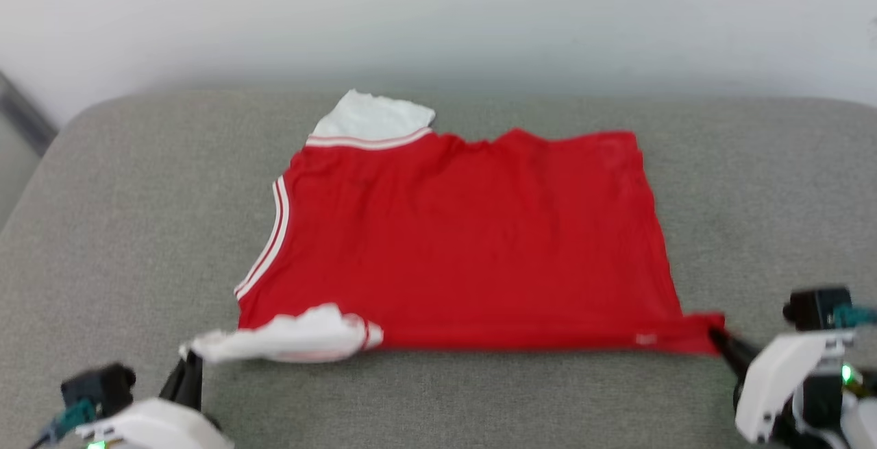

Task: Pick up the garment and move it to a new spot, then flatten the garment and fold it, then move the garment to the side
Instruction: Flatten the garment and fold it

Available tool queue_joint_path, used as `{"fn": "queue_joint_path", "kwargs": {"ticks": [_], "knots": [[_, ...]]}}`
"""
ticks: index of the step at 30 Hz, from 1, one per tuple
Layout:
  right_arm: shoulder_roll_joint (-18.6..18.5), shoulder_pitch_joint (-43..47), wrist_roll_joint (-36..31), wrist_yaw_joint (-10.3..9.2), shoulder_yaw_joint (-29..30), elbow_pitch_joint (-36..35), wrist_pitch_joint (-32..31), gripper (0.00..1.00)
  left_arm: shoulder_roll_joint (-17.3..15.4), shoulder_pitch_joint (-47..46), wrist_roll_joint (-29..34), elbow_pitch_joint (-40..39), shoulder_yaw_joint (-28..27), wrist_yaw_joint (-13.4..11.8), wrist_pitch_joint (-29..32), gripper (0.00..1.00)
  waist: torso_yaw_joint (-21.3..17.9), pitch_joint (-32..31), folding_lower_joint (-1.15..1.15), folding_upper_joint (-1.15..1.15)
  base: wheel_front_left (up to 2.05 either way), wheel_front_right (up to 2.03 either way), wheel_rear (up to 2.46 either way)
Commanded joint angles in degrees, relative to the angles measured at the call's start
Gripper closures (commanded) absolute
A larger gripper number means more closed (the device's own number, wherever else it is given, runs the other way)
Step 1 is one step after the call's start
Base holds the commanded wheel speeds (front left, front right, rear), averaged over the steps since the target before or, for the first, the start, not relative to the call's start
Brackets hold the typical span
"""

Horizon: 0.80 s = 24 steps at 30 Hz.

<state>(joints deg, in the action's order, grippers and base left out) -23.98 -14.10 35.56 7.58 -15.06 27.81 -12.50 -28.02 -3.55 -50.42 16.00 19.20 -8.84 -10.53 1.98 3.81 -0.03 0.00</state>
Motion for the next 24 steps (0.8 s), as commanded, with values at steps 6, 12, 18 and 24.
{"fn": "queue_joint_path", "kwargs": {"ticks": [6,12,18,24], "knots": [[3.1,14.6,-2.4,-0.15,8.5,-10.9,-9.0,1.0,-2.5,12.6,-1.8,-11.9,-2.4,-7.6,2.3,1.0,-1.2,-3.6,0.03,0.0,0.0,0.0,0.0],[7.5,21.8,-7.2,-0.14,15.9,-23.1,-17.6,1.0,-4.4,16.3,-1.1,-21.2,-3.2,-11.1,3.5,1.0,-0.8,-3.1,0.03,0.0,0.0,0.0,0.0],[10.7,17.0,-10.7,-0.14,16.8,-29.1,-22.5,1.0,-5.0,8.0,0.6,-22.3,-1.7,-9.4,5.2,1.0,-0.7,1.3,0.03,0.0,0.0,0.0,0.0],[10.4,8.5,-12.4,-0.13,14.7,-26.5,-23.1,1.0,-3.9,-1.9,2.0,-17.3,0.5,-6.2,6.3,1.0,-1.2,6.7,0.03,0.0,0.0,0.0,0.0]]}}
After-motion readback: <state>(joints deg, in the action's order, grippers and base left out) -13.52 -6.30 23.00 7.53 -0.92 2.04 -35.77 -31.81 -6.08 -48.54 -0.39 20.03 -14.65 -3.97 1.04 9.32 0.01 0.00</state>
